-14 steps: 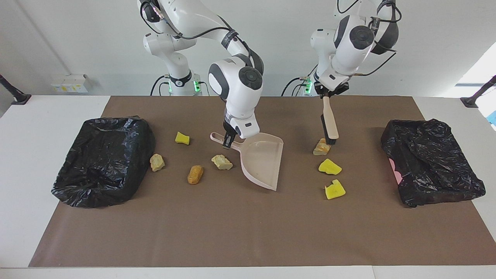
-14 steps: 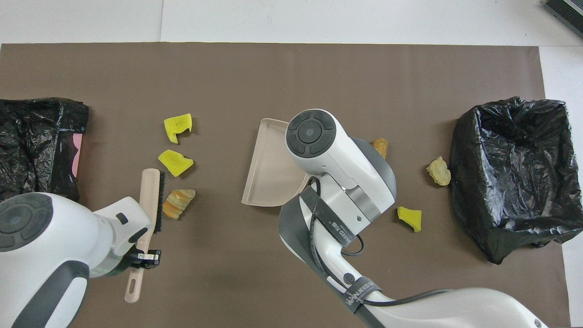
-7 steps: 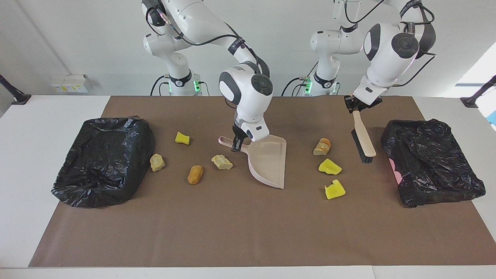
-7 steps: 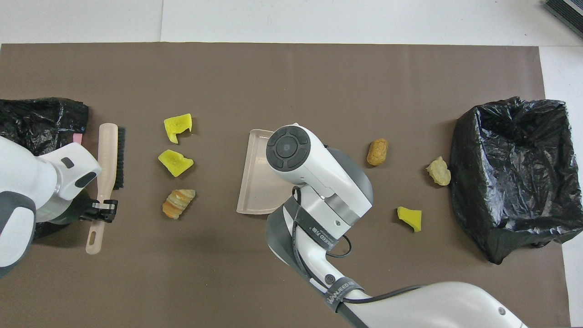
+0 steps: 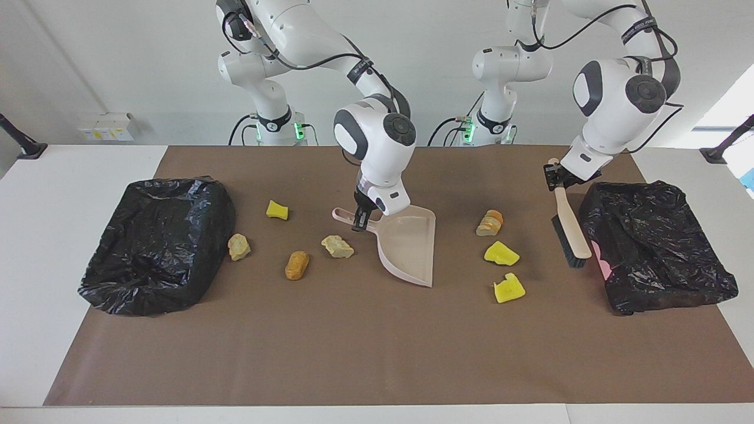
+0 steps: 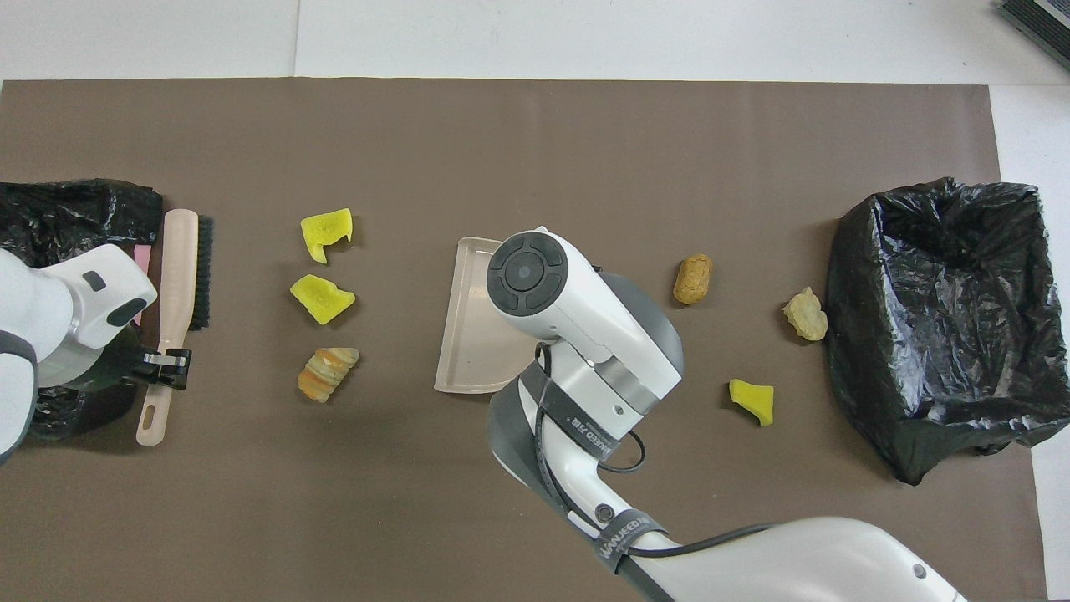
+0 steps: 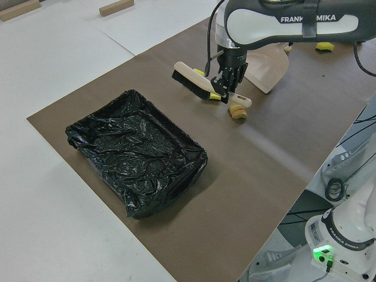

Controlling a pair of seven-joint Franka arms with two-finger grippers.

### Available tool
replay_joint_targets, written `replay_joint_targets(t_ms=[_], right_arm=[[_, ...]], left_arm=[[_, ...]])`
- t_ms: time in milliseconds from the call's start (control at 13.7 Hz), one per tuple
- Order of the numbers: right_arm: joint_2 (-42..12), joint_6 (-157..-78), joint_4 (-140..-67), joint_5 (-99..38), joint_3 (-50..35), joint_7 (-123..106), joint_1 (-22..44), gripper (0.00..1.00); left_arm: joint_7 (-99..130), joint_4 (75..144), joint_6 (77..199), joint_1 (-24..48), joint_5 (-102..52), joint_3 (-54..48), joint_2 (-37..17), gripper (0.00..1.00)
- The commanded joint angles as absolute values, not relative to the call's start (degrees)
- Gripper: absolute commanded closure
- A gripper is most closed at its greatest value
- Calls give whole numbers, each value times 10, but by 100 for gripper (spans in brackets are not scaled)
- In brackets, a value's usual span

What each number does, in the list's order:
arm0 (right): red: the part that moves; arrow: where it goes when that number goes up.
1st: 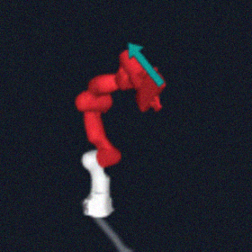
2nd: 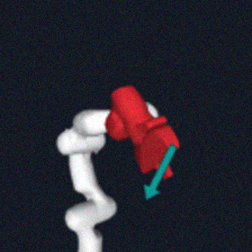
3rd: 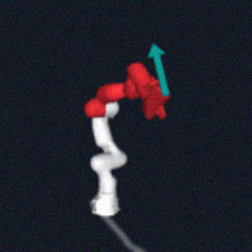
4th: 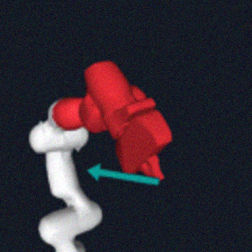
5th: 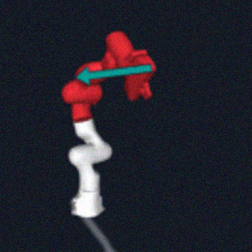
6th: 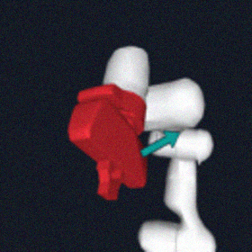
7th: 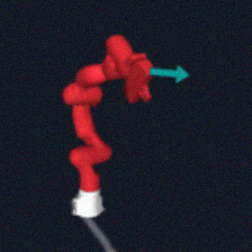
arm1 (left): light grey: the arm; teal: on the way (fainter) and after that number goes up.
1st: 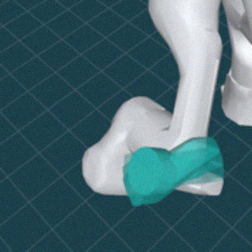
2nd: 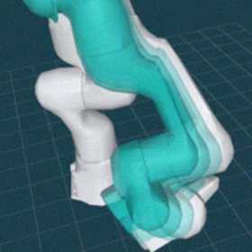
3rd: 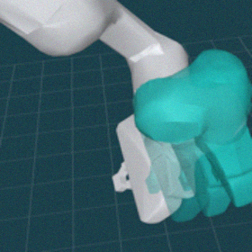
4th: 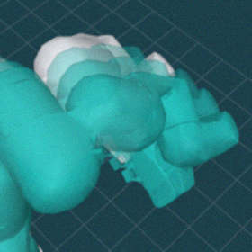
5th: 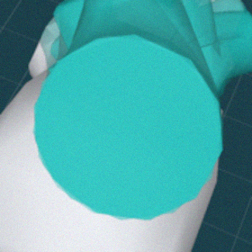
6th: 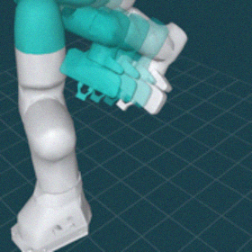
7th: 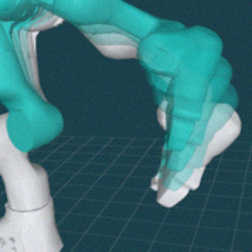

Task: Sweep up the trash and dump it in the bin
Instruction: 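Lift the brush with the left gripper and carry it toward the scraps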

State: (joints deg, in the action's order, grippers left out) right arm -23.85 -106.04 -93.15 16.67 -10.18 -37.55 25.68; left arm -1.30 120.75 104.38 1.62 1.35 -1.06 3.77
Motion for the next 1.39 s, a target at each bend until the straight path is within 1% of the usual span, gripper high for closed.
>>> replay_joint_targets(t_ms=[0, 146, 219, 292, 438, 511, 657, 803, 949, 1168, 1314], right_arm=[[-235, -1070, -941, 178, -105, -380, 252, 100], [-235, -1069, -941, 178, -105, -380, 252, 100], [-235, -1068, -941, 178, -105, -380, 252, 100], [-234, -1064, -941, 178, -105, -380, 254, 100], [-235, -1067, -939, 178, -105, -379, 255, 100], [-234, -1063, -937, 185, -105, -379, 258, 100], [-232, -1058, -938, 192, -105, -380, 264, 100], [-230, -1050, -940, 192, -105, -380, 263, 100], [-229, -1040, -940, 192, -105, -380, 264, 100], [-229, -1035, -941, 191, -105, -381, 258, 100], [-227, -1019, -942, 191, -105, -381, 261, 100]], left_arm=[[3, 1269, 1070, 18, 21, -17, 60, 100], [62, 1333, 1090, 45, 19, -18, 77, 100], [103, 1361, 1121, 60, 15, -18, 82, 100], [146, 1371, 1148, 76, 12, -18, 83, 100], [214, 1371, 1168, 112, -37, -18, 75, 100], [236, 1374, 1189, 133, -53, -18, 62, 100], [276, 1372, 1239, 156, -55, -18, 46, 100], [273, 1368, 1258, 185, -84, -19, 40, 100], [271, 1363, 1306, 214, -111, -19, 32, 100], [272, 1342, 1312, 259, -162, -19, 23, 100], [277, 1332, 1317, 282, -190, -19, 18, 100]])
